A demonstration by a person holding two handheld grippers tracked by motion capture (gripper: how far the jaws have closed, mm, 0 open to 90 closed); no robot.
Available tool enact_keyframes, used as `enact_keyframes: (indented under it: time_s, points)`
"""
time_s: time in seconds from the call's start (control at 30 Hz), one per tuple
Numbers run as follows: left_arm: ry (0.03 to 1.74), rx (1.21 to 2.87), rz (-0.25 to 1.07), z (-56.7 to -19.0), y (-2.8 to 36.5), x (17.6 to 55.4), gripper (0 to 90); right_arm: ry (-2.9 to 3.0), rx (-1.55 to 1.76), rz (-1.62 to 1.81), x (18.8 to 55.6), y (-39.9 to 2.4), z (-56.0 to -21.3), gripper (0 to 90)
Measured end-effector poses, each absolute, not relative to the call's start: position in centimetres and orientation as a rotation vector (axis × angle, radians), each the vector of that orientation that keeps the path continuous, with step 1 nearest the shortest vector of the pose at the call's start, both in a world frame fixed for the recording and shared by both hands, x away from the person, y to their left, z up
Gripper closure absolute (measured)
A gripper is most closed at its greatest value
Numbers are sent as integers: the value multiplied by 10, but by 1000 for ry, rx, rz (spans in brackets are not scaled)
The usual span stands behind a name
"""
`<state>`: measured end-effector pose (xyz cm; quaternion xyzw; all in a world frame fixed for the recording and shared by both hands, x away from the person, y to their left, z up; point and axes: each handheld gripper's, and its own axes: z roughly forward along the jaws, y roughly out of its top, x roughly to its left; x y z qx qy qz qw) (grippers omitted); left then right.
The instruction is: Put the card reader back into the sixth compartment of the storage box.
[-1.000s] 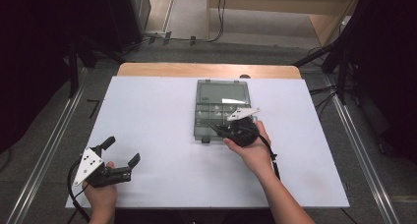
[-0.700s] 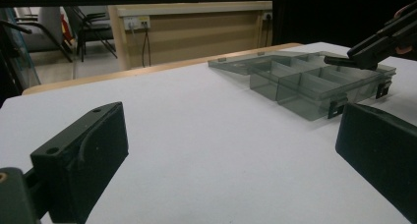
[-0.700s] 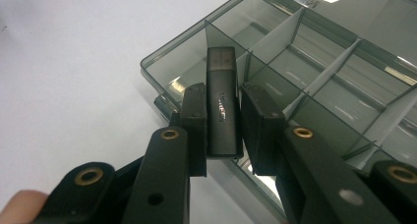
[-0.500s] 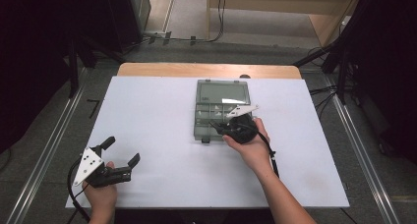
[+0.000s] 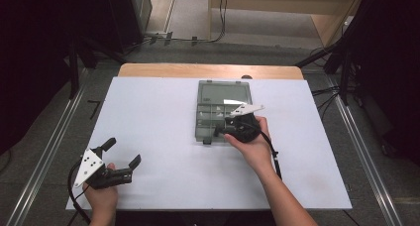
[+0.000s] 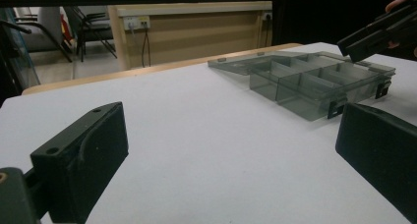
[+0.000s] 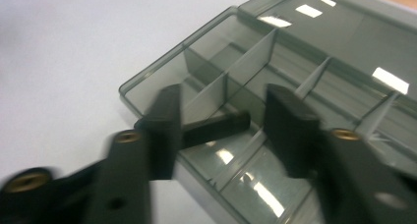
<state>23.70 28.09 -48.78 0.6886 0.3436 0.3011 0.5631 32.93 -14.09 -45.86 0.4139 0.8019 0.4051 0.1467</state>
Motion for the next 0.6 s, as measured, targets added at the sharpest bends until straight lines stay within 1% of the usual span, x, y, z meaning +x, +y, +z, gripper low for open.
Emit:
enact_keyframes:
  time_s: [0.07, 0.1, 0.13, 0.17, 0.23, 0.37, 0.4, 0.43, 0.47, 0.6]
  points:
    - [809, 1621, 709, -488, 281, 237, 0, 2279, 1193, 1172, 328, -143, -457, 283]
    - [809, 1621, 709, -488, 281, 237, 0, 2265, 1197, 1179, 328, -144, -457, 209]
    - [809, 1621, 709, -488, 281, 237, 0, 2259, 1203, 1188, 327, -146, -457, 161]
    - [809, 1621, 709, -488, 281, 237, 0, 2250, 1203, 1205, 326, -148, -456, 147]
    - [809, 1621, 709, -488, 281, 237, 0, 2230, 1206, 1228, 324, -152, -456, 91]
    - [809, 1622, 710, -488, 281, 237, 0, 2194, 1208, 1249, 318, -159, -456, 89]
    - [809, 1622, 711, -488, 281, 237, 0, 2191, 1199, 1255, 317, -160, -456, 76]
    - [810, 1622, 710, -488, 281, 237, 0, 2189, 1196, 1262, 316, -162, -456, 16]
    - [810, 1622, 710, -488, 281, 237, 0, 2199, 1186, 1279, 314, -163, -456, 0]
    - [810, 1622, 710, -488, 281, 237, 0, 2185, 1184, 1294, 309, -171, -455, 0]
